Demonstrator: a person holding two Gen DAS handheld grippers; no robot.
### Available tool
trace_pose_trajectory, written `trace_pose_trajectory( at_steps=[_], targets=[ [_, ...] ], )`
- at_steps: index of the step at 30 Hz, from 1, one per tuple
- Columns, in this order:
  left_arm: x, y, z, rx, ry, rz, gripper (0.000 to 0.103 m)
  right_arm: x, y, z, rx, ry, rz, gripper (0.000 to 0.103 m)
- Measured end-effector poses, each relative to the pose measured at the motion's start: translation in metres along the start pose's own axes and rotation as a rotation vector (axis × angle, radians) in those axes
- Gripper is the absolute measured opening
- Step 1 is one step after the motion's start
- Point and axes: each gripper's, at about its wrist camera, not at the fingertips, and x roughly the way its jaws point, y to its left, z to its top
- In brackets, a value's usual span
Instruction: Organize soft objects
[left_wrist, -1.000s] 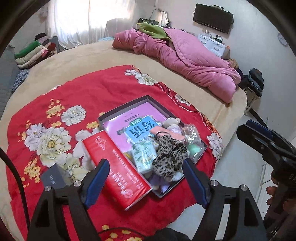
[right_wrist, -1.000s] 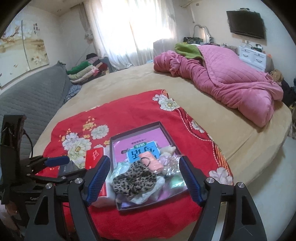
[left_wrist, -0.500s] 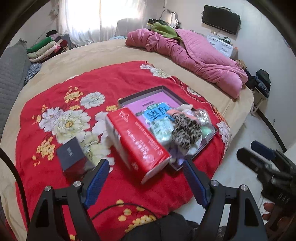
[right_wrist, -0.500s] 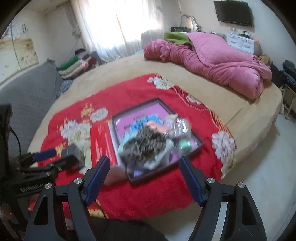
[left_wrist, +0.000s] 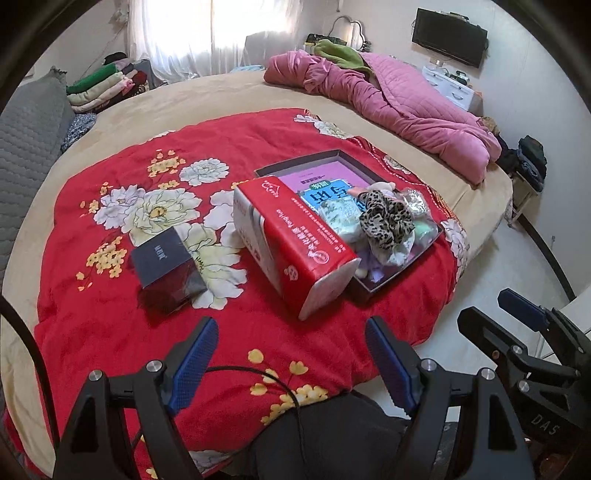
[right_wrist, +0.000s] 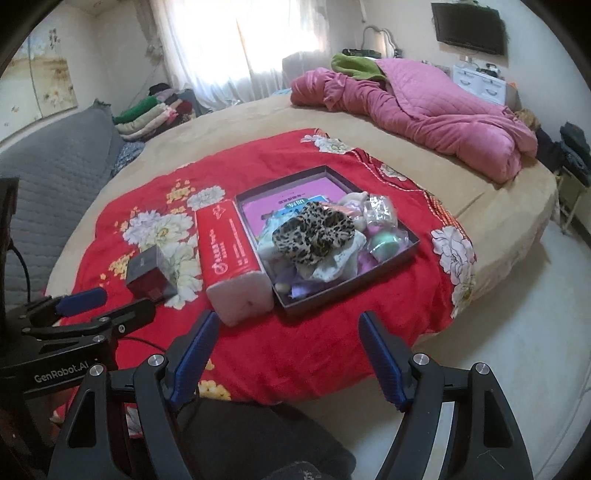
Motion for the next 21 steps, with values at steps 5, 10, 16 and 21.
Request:
trace_pose_trajectory(
  at_steps=[5,10,16,21],
  targets=[
    [-0.002,0.003,-0.008,-0.007,0.006,0.007,0.081,-0.002,0.003,-0.005,0.002,0.010,0.004,0.079],
    [-0.002,0.005,-0.015,-0.006,0.011,0.023,0.081,-0.005,0.005,-0.008,0.011,0.003,0.011,0.079],
    [0.000,0.010,-0.021,-0.018,0.022,0.044,0.081,-0.004,0.000,-0.011,0.037,0.012,0.003,0.079],
    [0.003,0.010,-0.026,-0.013,0.035,0.054,0.081,-0.005,-0.002,-0.014,0.049,0.015,-0.002,0.079]
  ],
)
